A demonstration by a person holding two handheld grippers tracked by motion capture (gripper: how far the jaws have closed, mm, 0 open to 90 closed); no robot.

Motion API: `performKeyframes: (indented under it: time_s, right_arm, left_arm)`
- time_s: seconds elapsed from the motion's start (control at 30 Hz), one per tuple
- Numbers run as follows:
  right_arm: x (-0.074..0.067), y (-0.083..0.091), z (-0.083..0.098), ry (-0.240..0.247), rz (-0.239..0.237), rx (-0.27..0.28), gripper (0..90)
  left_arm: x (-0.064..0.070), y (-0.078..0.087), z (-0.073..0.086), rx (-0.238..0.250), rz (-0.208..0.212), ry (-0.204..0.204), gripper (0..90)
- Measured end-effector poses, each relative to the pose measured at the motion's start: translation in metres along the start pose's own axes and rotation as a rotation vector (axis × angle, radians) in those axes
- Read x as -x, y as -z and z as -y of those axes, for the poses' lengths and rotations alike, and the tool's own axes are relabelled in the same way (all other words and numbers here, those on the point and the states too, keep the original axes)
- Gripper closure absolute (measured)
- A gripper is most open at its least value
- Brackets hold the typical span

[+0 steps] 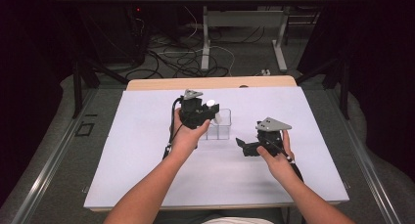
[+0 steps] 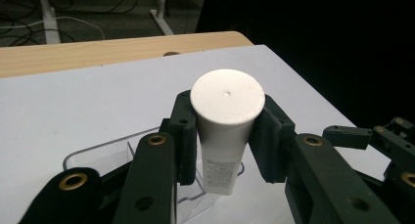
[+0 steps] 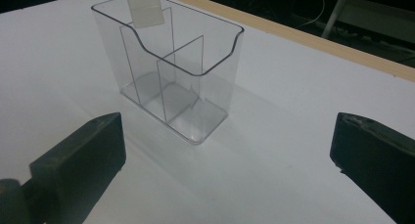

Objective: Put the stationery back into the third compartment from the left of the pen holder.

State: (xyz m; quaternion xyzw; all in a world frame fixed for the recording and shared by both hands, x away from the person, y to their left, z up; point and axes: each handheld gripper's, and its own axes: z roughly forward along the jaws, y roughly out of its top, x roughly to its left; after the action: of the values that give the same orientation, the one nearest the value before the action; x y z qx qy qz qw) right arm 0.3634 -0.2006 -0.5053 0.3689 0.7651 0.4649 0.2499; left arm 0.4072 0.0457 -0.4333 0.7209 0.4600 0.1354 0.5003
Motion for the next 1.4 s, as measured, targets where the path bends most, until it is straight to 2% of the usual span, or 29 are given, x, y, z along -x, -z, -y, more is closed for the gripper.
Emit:
performKeyframes:
  time_s: [0.07,0.13,0.27,0.3,0.57,0.9,1.0,1.23,1.27,1.4]
  right_arm:
    - [0.003,0.0,0.002,-0.001,0.005,-0.005,0.0]
    - [0.006,0.001,0.003,-0.023,0.012,-0.007,0.0]
    - [0.012,0.0,0.008,-0.026,0.025,-0.017,0.0]
    - [0.011,-0.001,0.009,-0.043,0.025,-0.021,0.0]
    - [0.011,-0.003,0.012,-0.028,0.022,-0.033,0.0]
    - [0.013,-0.004,0.015,-0.04,0.018,-0.051,0.0]
    - [0.013,-0.005,0.015,-0.041,0.018,-0.042,0.0]
    - [0.013,-0.006,0.016,-0.037,0.014,-0.04,0.0]
    - [0.012,-0.005,0.016,-0.041,0.011,-0.057,0.0]
    - [0.012,-0.006,0.017,-0.038,0.011,-0.046,0.0]
  left_arm:
    - [0.003,-0.003,-0.001,0.0,0.0,-0.011,66.3]
    - [0.005,-0.007,-0.001,-0.002,-0.004,-0.018,66.3]
    - [0.007,-0.016,-0.001,-0.015,-0.011,-0.014,66.3]
    - [0.007,-0.017,-0.001,-0.02,-0.013,-0.02,66.3]
    - [0.008,-0.031,0.001,-0.034,-0.036,-0.024,66.3]
    - [0.006,-0.044,0.005,-0.059,-0.066,-0.034,66.2]
    - [0.006,-0.046,0.007,-0.062,-0.067,-0.03,66.3]
    - [0.008,-0.051,0.011,-0.085,-0.07,-0.052,66.2]
    - [0.008,-0.051,0.012,-0.089,-0.07,-0.059,66.2]
    - [0.01,-0.053,0.013,-0.101,-0.074,-0.074,66.1]
